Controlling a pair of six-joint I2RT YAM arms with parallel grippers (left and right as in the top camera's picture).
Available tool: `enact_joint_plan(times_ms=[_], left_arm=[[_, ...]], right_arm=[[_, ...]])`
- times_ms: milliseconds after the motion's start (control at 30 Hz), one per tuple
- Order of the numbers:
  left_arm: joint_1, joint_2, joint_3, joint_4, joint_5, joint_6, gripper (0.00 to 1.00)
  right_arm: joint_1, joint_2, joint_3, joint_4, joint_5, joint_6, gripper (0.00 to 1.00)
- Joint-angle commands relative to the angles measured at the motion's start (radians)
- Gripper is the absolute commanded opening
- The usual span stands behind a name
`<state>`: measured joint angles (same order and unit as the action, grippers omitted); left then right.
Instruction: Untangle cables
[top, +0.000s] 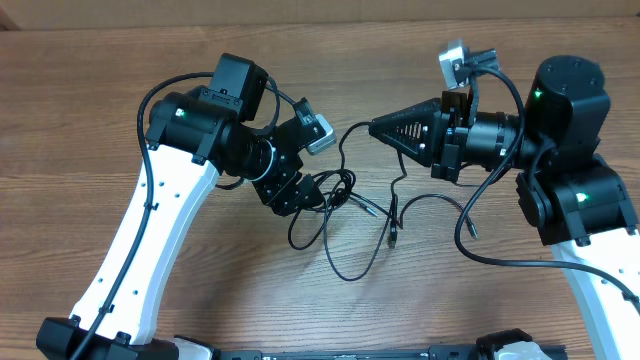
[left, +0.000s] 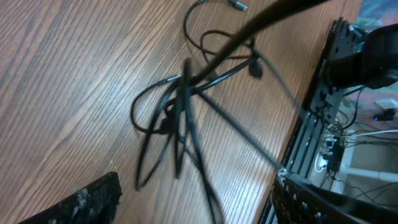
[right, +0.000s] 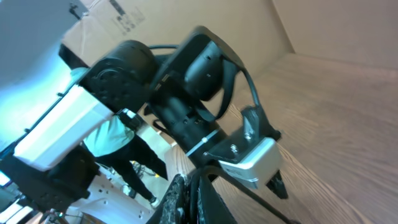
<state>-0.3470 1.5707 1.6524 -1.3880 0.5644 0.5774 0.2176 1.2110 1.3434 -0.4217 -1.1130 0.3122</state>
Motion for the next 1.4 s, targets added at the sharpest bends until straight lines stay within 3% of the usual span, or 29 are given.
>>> enact_joint_plan(times_ms=[0,333,367,467,767,833,900,1000,1367], left_arm=[[0.001,-0.021,-0.002,-0.002,-0.03,0.029,0.78],[0.0,-0.021,-0.002,0.045,-0.021,0.009,0.78],[0.0,-0.021,-0.002,0.053,-0.021,0.002,0.77],[0.0,-0.02,-0.012,0.073,-0.021,-0.002,0.61],[0.0,-0.02,-0.19,0.197,-0.02,-0.051,0.6],[0.0,-0.02,-0.226,0.234,-0.017,-0.069,0.48],[0.0,-0.02,-0.247,0.257,-0.013,-0.069,0.22],[0.0,-0.02,-0.255,0.268,-0.015,-0.069,0.1],[0.101,-0.021,-0.255,0.256,-0.081,-0.179,0.08]], right_arm=[[-0.002,-0.006,0.005,0.071,-0.079,0.086,0.04],[-0.002,-0.006,0.005,0.209,-0.168,0.285,0.04],[-0.002,-0.006,0.005,0.217,-0.17,0.296,0.04],[-0.002,-0.006,0.005,0.272,-0.196,0.342,0.04],[-0.002,-0.006,0.005,0.501,-0.255,0.535,0.04],[-0.002,-0.006,0.005,0.514,-0.259,0.546,0.04],[-0.002,-0.006,0.005,0.514,-0.266,0.546,0.04],[-0.002,-0.006,0.005,0.514,-0.285,0.545,0.04],[-0.04,-0.006,0.005,0.515,-0.397,0.552,0.04]])
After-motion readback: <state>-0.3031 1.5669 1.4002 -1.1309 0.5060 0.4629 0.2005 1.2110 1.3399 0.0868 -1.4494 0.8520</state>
